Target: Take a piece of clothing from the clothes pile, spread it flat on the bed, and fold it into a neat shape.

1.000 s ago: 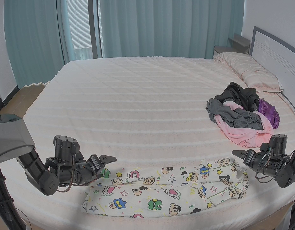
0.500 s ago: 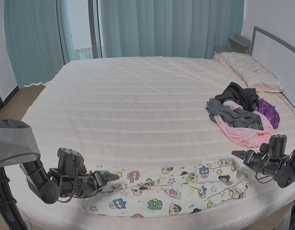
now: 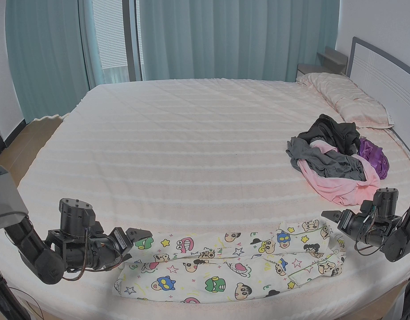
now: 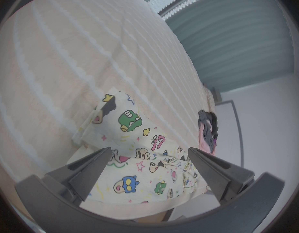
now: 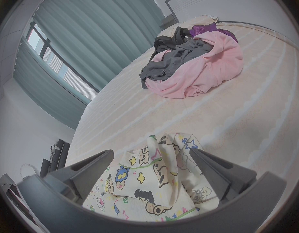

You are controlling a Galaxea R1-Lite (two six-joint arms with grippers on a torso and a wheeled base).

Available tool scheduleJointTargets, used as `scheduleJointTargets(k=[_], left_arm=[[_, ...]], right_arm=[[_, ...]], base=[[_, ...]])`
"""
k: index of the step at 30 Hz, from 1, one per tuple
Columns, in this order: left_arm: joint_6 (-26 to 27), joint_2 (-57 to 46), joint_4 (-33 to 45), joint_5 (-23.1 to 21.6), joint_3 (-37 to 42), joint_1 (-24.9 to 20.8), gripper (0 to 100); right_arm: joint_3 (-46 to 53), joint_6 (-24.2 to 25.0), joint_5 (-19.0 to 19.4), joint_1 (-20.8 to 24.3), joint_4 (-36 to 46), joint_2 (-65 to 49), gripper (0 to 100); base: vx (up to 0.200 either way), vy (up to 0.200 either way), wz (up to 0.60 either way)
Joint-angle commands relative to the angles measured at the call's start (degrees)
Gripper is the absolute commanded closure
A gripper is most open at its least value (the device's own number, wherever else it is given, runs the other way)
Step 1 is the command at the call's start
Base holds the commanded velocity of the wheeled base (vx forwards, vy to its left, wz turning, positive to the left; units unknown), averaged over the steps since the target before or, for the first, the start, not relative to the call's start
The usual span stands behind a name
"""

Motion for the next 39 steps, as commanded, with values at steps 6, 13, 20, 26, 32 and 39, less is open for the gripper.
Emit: scheduleJointTargets(k=[6,13,20,26,32,39], left_arm=[[-6.84,-7.98,-0.94,-0.72,7.8,3.96,0],[-6.93,-7.89,-1.3,-0.72,7.97,4.14,0],[-6.93,-7.28,-1.73,-0.63,8.15,4.05,0],[-6.93,-7.19,-1.73,-0.63,8.06,4.14,0],[-6.93,-7.1,-1.73,-0.63,8.06,4.14,0],[-6.93,-6.75,-1.73,-0.72,8.15,3.87,0]], right_arm=[[0.29,0.08,0.08,1.36,0.11,0.63,0],[0.37,2.28,-0.09,1.71,0.11,0.28,0],[0.81,2.54,-0.18,3.38,0.11,0.55,0],[0.99,2.54,-0.18,3.65,0.11,0.37,0],[1.08,2.54,-0.27,3.65,0.2,0.02,0],[1.08,2.63,-0.36,4.44,0.55,-0.07,0]], base=[[0.0,0.0,0.0],[0.0,0.0,0.0],[0.0,0.0,0.0],[0.0,0.0,0.0],[0.0,0.0,0.0],[0.0,0.0,0.0]])
